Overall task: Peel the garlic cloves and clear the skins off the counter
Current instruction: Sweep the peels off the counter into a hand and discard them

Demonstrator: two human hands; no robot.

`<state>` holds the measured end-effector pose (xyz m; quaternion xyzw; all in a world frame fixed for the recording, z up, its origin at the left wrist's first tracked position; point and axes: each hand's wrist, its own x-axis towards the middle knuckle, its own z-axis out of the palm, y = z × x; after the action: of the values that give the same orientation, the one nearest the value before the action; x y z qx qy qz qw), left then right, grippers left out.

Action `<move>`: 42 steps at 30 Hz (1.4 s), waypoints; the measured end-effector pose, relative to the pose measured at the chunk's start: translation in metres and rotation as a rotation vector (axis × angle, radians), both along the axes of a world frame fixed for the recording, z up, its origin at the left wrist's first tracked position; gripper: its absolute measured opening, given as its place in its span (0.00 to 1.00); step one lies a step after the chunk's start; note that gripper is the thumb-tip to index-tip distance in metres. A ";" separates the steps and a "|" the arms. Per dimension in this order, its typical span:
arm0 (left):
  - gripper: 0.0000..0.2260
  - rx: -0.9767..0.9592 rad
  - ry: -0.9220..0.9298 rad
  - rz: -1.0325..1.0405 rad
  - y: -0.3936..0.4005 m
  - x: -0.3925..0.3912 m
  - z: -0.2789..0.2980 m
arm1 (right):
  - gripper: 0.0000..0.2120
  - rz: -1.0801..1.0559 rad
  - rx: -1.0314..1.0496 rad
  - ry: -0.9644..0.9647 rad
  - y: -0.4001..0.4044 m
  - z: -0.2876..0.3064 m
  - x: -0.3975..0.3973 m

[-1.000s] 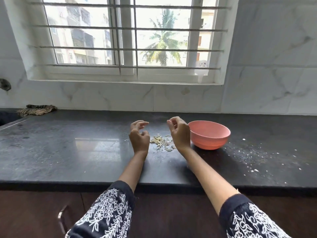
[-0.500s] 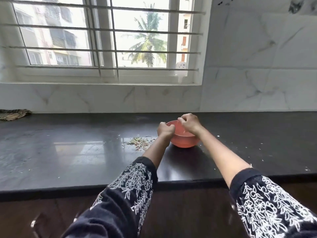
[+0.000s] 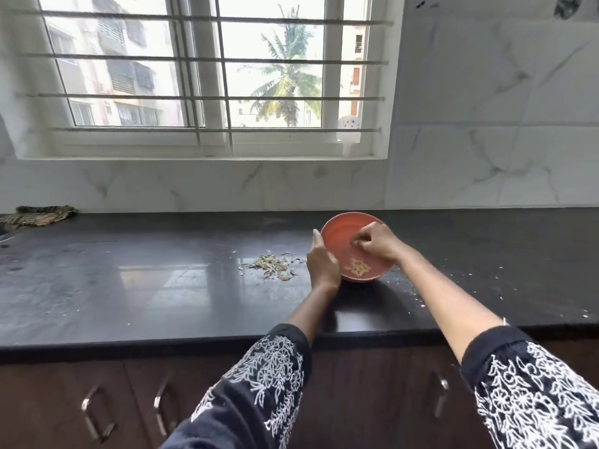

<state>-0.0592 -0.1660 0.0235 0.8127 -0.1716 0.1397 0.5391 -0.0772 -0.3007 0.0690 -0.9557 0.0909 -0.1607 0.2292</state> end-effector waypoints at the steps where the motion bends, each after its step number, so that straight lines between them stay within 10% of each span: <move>1: 0.25 0.022 0.027 0.005 -0.001 -0.001 0.002 | 0.09 -0.007 -0.035 0.045 -0.001 0.000 0.001; 9: 0.15 0.120 0.290 0.078 0.002 0.006 0.029 | 0.07 -0.042 -0.063 0.104 0.005 0.006 0.022; 19: 0.12 0.327 0.043 0.146 0.101 0.078 0.014 | 0.08 0.131 0.201 -0.334 0.071 0.019 0.048; 29: 0.10 0.447 0.049 0.100 0.147 0.119 -0.026 | 0.11 0.244 -0.172 0.059 0.144 -0.031 0.103; 42: 0.08 0.435 -0.042 0.056 0.138 0.119 -0.022 | 0.09 0.126 0.005 -0.157 0.129 -0.056 0.113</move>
<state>0.0599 -0.0278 0.0016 0.9111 -0.1863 0.1312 0.3433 0.0355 -0.1712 0.0133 -0.9435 0.0129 -0.2200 0.2474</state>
